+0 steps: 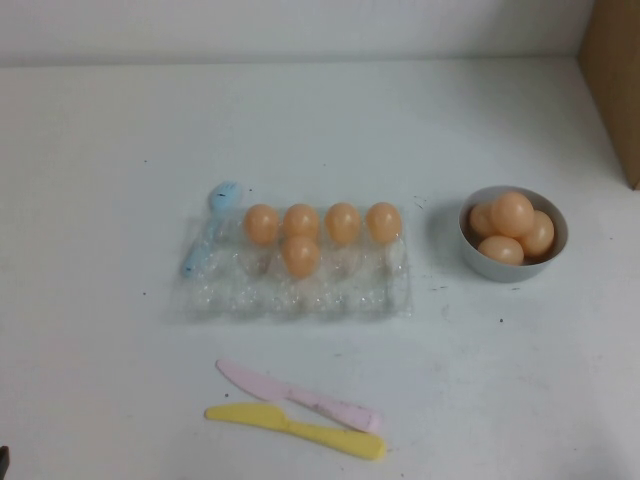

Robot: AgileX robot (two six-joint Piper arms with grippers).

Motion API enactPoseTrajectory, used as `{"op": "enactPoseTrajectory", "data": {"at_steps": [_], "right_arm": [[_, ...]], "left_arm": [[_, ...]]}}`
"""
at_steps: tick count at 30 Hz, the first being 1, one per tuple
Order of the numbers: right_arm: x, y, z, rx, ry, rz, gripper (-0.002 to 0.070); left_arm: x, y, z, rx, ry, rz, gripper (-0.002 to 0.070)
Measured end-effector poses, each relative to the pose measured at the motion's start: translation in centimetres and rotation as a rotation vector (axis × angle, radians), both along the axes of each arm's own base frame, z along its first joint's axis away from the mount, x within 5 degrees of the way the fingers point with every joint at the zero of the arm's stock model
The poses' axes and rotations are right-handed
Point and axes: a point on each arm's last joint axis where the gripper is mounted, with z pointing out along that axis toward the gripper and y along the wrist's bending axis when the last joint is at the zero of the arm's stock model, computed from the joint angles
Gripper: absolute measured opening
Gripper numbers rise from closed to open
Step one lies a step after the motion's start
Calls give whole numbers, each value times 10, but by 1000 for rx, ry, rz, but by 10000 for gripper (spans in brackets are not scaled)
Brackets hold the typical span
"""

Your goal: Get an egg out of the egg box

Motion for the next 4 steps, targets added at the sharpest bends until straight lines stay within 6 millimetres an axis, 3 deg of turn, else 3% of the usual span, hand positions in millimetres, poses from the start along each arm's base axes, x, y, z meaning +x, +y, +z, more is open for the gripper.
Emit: {"op": "enactPoseTrajectory", "data": {"at_steps": [4], "right_arm": [[0,0,0,0,0,0,-17]], "left_arm": [[0,0,0,0,0,0,-4]]}}
